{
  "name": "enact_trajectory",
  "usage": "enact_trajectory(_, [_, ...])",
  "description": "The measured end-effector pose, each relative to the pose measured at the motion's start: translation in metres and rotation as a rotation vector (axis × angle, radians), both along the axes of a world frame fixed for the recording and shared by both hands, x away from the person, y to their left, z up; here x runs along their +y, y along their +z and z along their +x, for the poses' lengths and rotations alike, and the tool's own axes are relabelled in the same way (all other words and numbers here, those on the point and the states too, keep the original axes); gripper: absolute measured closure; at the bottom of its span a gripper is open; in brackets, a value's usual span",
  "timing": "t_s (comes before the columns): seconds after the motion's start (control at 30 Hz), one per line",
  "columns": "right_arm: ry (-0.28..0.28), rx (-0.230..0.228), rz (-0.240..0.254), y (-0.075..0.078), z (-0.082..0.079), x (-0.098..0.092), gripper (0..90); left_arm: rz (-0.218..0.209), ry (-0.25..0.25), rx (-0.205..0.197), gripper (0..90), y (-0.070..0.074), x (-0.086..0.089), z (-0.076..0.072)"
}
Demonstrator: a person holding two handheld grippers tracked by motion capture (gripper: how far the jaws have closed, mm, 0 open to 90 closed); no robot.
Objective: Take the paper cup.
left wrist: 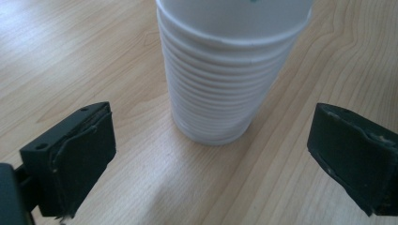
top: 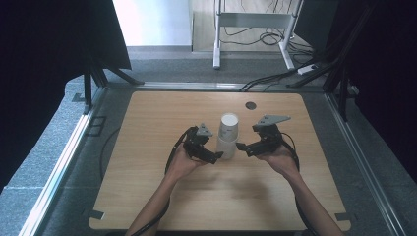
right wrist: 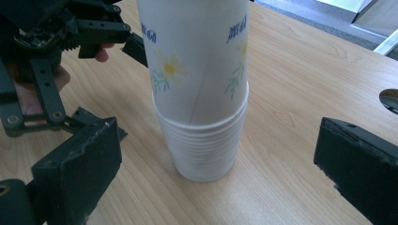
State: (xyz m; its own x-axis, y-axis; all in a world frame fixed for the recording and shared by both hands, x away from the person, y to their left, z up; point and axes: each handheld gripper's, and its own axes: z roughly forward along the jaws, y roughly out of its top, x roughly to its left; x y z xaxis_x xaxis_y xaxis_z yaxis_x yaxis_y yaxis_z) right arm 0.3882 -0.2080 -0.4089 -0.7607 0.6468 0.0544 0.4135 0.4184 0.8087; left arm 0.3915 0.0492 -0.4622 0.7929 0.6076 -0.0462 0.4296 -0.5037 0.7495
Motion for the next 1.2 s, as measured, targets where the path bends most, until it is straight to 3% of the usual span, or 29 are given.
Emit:
enact_trajectory(0.27, [0.009,0.024,0.026,0.005,0.011,0.009,3.4,-0.027,-0.013,-0.013,4.4,0.001,-0.013,0.009])
enact_trajectory(0.43, [0.023,0.014,0.011,0.012,0.015,0.017,7.1,-0.037,-0.023,-0.019,8.2,0.002,-0.017,0.012])
enact_trajectory(0.7, [0.044,0.004,0.0,0.02,0.022,0.026,13.4,-0.094,-0.034,-0.013,14.1,0.003,-0.019,0.018])
enact_trajectory(0.9, [0.044,0.003,-0.004,0.027,0.028,0.032,15.7,-0.108,-0.053,-0.015,20.3,0.003,-0.02,0.019])
enact_trajectory(1.2, [0.051,0.017,0.018,0.038,0.035,0.038,21.7,-0.096,-0.049,-0.023,22.7,0.004,-0.02,0.018])
